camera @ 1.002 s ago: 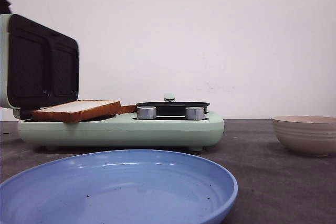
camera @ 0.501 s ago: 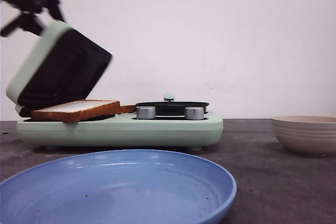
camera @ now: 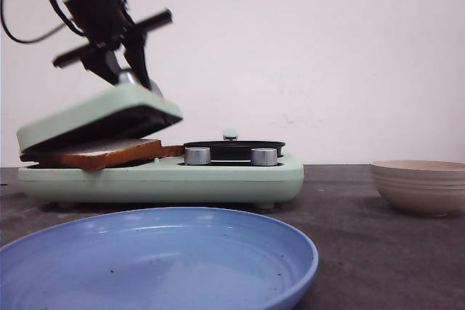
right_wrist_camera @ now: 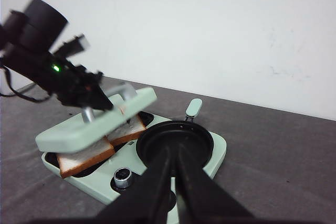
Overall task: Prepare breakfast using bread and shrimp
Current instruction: 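Grasp the lid and swing it down over the bread with the left gripper, then release the closed lid and raise the left gripper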
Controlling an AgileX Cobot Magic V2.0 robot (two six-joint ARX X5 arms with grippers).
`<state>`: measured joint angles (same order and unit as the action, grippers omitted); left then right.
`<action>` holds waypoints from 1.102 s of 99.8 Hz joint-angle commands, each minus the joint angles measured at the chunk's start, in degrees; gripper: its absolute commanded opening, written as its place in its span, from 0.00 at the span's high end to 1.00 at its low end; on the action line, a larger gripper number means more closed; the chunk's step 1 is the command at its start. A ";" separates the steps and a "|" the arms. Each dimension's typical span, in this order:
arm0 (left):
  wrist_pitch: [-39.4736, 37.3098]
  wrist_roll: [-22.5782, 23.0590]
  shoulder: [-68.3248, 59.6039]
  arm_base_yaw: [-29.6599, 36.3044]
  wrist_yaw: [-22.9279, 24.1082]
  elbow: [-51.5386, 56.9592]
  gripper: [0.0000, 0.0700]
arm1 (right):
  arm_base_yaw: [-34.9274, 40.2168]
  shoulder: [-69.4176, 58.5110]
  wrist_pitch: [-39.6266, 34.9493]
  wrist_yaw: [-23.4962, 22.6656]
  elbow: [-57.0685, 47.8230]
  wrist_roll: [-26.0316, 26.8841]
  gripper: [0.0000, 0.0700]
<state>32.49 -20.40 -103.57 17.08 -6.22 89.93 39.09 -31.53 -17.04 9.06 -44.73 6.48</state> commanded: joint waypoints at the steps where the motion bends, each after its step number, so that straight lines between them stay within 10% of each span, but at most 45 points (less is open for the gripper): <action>1: -0.79 2.99 -3.89 -0.79 2.80 0.63 1.00 | 0.44 -0.20 0.72 -0.02 -0.55 1.07 0.99; 22: 1.36 3.08 -6.97 0.31 2.80 0.63 0.94 | 0.44 -0.17 0.70 -0.04 -0.55 1.07 0.99; 39: 1.88 2.93 -5.77 0.15 2.78 0.74 0.00 | 0.44 -0.17 0.57 -0.07 -0.55 1.07 0.99; 101: 4.57 8.87 23.65 -2.54 5.03 1.70 0.00 | 0.42 -5.07 2.93 0.04 -0.55 3.28 0.99; 110: 7.91 10.82 28.30 -2.95 5.07 1.68 0.38 | 0.42 -5.62 2.93 0.11 -0.55 3.74 0.99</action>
<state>39.07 -12.51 -77.67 14.04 -1.37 90.78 39.07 -36.84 -14.72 9.06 -44.73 8.88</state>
